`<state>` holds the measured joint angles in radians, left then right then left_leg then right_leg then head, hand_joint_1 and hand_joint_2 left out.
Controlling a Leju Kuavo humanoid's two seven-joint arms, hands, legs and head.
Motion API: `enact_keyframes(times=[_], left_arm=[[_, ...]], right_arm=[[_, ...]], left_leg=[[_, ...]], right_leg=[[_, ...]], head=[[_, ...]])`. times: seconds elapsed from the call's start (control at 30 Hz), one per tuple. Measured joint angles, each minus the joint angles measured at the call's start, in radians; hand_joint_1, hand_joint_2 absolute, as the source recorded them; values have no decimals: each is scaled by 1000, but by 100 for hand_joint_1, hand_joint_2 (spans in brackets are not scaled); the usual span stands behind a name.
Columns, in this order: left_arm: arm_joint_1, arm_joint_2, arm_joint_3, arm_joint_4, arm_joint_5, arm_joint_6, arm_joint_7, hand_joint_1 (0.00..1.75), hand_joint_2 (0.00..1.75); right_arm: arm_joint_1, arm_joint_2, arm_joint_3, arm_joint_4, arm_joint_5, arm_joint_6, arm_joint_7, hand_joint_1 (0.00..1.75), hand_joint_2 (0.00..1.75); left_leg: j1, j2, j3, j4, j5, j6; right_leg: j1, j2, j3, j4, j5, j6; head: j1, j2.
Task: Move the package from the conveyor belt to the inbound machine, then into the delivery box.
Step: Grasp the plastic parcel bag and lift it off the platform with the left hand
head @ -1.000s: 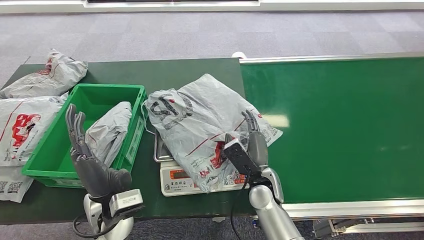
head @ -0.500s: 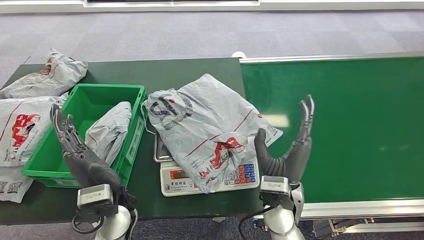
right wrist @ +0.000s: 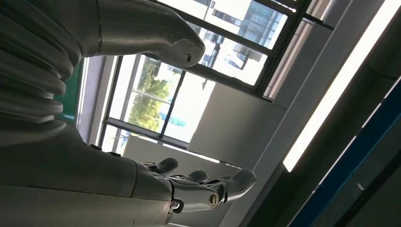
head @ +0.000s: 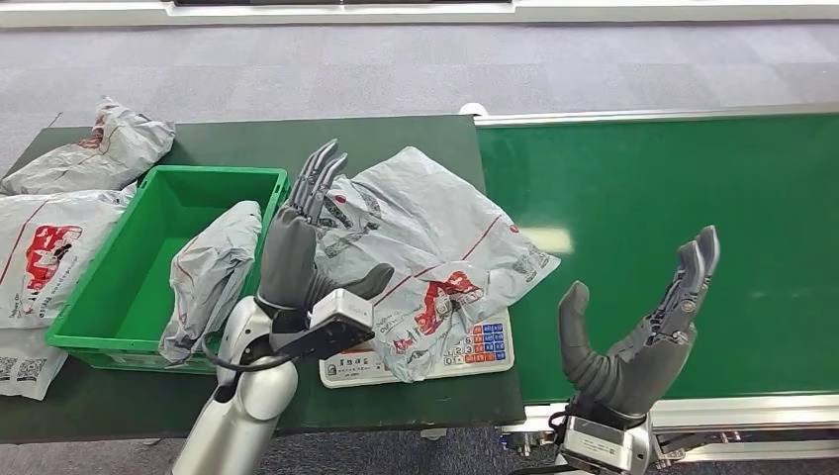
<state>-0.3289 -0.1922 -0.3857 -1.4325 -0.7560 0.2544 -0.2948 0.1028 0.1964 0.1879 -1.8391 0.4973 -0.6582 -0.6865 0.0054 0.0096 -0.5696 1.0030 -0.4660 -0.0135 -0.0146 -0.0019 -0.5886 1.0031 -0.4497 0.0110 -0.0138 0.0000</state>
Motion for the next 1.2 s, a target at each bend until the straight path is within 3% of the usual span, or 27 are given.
enact_keyframes(times=[0.03, 0.17, 0.4, 0.53, 0.83, 1.2], left_arm=[[-23, 10, -5, 30, -10, -4, -2, 0, 0], [-129, 47, -57, 159, -96, -35, 9, 0, 175], [-322, 65, -208, 414, -145, -189, 22, 0, 175], [-388, 69, -261, 503, -133, -212, 19, 0, 175], [-451, 71, -331, 603, -102, -247, 0, 0, 175], [-474, -36, -477, 855, -89, -275, -51, 0, 175]], right_arm=[[4, -5, -3, 0, -9, 1, -5, 0, 175], [3, -31, -9, 8, -36, 8, -11, 0, 175], [-32, -72, -3, 44, -96, 1, -11, 0, 175], [-46, -89, 4, 59, -105, -8, -11, 0, 175], [-62, -105, 14, 81, -120, -3, -12, 0, 175], [-114, -104, 28, 124, -109, 34, -12, 0, 175]], left_leg=[[0, 0, 0, 0, 0, 0], [0, -1, -1, 0, 1, 0], [0, -2, -1, 1, 1, 1], [0, -2, -1, 1, 1, 1], [0, -2, -2, 1, 1, 0], [0, -4, -2, 1, 1, 1]], right_leg=[[0, 0, 0, 0, 0, 0], [0, 0, 0, 0, 0, 0], [-1, 0, 0, 0, 1, 1], [-1, 0, 0, 0, 1, 1], [0, 0, 0, 0, 1, 1], [-2, -1, 0, 0, 1, 1]], head=[[0, 0], [0, 0], [0, 0], [0, 0], [0, 0], [0, 0]])
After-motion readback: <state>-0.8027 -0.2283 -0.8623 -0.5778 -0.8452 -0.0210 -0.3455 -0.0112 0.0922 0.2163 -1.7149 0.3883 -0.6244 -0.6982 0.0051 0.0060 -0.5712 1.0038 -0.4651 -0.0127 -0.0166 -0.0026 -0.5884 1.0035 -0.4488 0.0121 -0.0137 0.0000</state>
